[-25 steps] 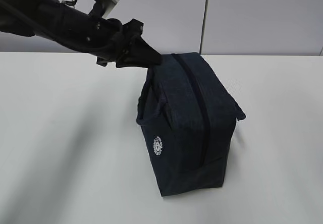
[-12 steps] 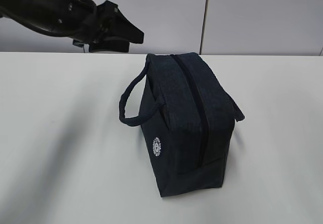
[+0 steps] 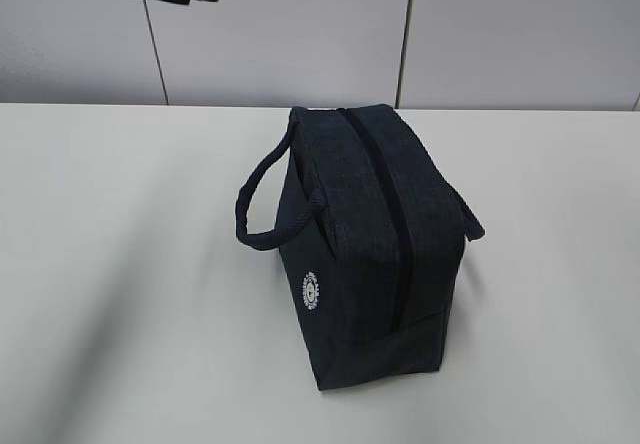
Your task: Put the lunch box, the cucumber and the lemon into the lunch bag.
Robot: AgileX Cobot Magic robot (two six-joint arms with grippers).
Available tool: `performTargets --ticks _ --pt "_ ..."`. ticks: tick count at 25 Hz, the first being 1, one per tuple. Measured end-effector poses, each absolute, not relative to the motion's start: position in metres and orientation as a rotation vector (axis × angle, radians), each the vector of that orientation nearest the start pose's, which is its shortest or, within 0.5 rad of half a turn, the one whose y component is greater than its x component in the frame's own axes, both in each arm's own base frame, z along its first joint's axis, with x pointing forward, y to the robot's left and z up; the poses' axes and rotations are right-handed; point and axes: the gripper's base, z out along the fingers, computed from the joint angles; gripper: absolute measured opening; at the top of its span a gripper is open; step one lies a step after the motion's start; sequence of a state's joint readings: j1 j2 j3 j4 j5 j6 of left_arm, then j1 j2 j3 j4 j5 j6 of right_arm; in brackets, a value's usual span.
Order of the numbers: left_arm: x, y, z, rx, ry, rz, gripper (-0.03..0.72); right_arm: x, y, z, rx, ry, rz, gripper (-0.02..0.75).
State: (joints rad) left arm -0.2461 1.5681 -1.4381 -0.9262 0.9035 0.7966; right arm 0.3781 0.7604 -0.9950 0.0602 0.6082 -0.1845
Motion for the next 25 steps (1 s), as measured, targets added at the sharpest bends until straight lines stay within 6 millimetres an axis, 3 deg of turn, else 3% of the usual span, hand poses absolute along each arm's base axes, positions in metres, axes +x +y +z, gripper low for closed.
performTargets --ticks 14,18,25 --pt "0.221 -0.099 0.442 0.818 2.081 -0.529 0.296 0.07 0.031 0.423 -0.482 1.808 0.203 0.414" --pt "0.189 -0.09 0.442 0.818 2.084 -0.51 0.244 0.06 0.026 0.417 -0.478 1.817 0.204 0.414" --pt "0.124 -0.068 0.417 0.74 2.105 -0.46 0.231 0.049 0.022 0.384 -0.472 1.877 0.213 0.414"
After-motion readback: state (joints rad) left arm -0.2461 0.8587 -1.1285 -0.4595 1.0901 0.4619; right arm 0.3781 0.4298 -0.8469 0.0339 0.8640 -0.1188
